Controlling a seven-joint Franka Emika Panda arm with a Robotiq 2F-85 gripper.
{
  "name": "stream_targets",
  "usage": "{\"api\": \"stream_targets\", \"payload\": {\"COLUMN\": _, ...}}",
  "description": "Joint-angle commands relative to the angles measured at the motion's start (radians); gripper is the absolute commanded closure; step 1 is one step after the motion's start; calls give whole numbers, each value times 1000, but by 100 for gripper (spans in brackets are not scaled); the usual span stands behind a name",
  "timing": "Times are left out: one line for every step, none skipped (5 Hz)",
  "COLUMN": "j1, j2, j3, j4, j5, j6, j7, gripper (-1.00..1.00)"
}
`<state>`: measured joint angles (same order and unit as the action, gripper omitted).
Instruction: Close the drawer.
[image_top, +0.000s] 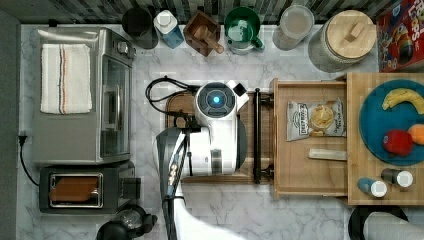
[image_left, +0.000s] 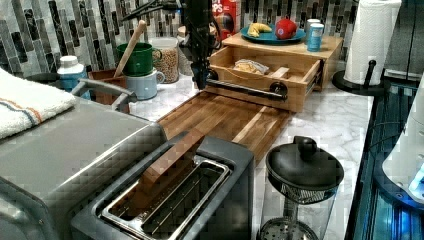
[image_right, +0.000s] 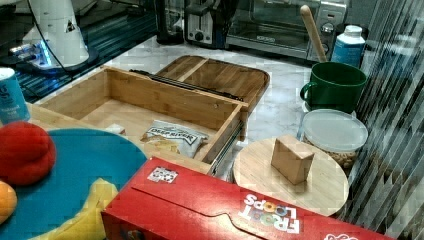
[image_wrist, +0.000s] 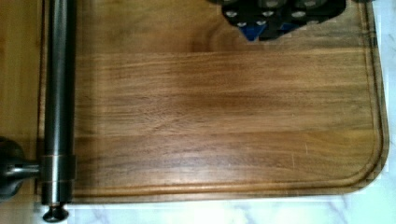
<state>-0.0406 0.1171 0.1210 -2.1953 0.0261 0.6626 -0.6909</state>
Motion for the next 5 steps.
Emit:
{"api": "stream_targets", "payload": {"j1": -26, "j2": 60, "j3": -25, "j4": -63, "j5": -129, "j6": 97, "j7": -132, "gripper": 100}}
{"api": "stream_targets", "payload": {"j1": -57, "j2": 87, "j3": -27, "j4": -38, "j5": -139, "j6": 82, "j7": -171, "gripper": 100}}
{"api": "stream_targets", "payload": {"j1": -73, "j2": 83, "j3": -41, "j4": -72, "j5": -153, "j6": 146, "j7": -176, "gripper": 100}}
{"api": "stream_targets", "payload": {"j1": -94, "j2": 82, "j3": -59, "j4": -96, "j5": -180, "j6": 192, "j7": -192, "gripper": 100}}
{"api": "stream_targets", "payload": {"j1": -100, "j2": 77, "j3": -90, "j4": -73, "j5": -171, "j6": 150, "j7": -237, "gripper": 100}}
